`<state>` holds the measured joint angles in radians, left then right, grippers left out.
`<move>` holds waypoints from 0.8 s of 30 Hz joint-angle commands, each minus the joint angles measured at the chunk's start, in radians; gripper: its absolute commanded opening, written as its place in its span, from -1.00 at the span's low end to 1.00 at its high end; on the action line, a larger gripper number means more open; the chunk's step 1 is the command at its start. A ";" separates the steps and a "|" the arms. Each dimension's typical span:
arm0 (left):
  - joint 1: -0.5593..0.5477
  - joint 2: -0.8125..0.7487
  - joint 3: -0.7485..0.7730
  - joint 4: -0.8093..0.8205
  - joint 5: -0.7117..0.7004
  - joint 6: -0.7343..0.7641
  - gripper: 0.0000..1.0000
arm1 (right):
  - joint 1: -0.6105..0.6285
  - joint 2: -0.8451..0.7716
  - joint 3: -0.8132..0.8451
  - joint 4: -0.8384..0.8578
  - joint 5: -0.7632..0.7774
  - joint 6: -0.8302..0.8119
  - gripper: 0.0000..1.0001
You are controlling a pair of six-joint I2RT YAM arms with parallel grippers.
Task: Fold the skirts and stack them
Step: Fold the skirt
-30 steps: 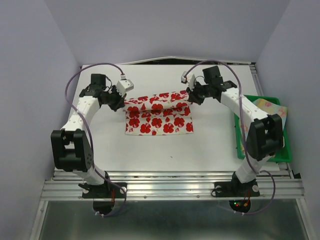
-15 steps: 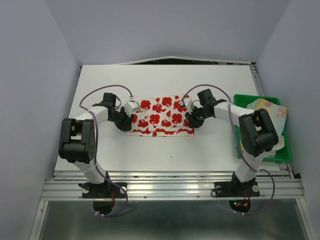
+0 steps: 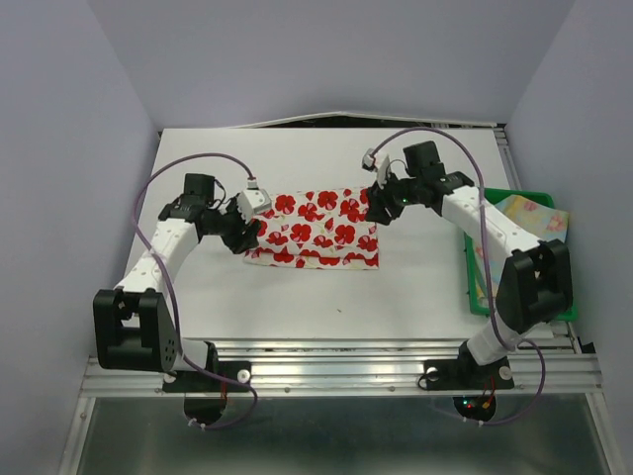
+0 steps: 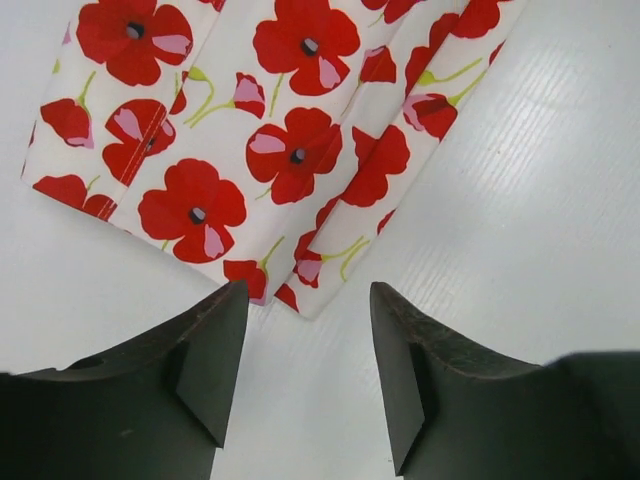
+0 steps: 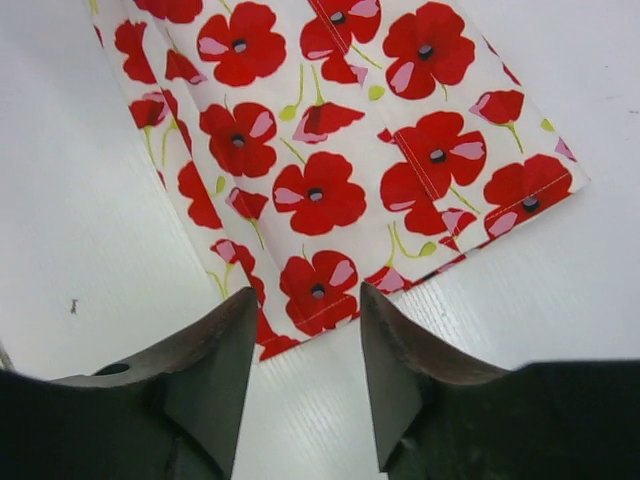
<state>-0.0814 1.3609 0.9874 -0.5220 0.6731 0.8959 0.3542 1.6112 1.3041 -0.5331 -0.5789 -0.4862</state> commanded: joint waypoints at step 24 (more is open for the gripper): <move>-0.063 0.302 0.039 0.116 -0.162 -0.152 -0.60 | 0.189 0.377 0.136 -0.065 0.005 0.127 -0.38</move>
<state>-0.1352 1.7248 1.0760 -0.3595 0.5167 0.6823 0.5232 2.0426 1.4750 -0.5346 -0.5545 -0.3103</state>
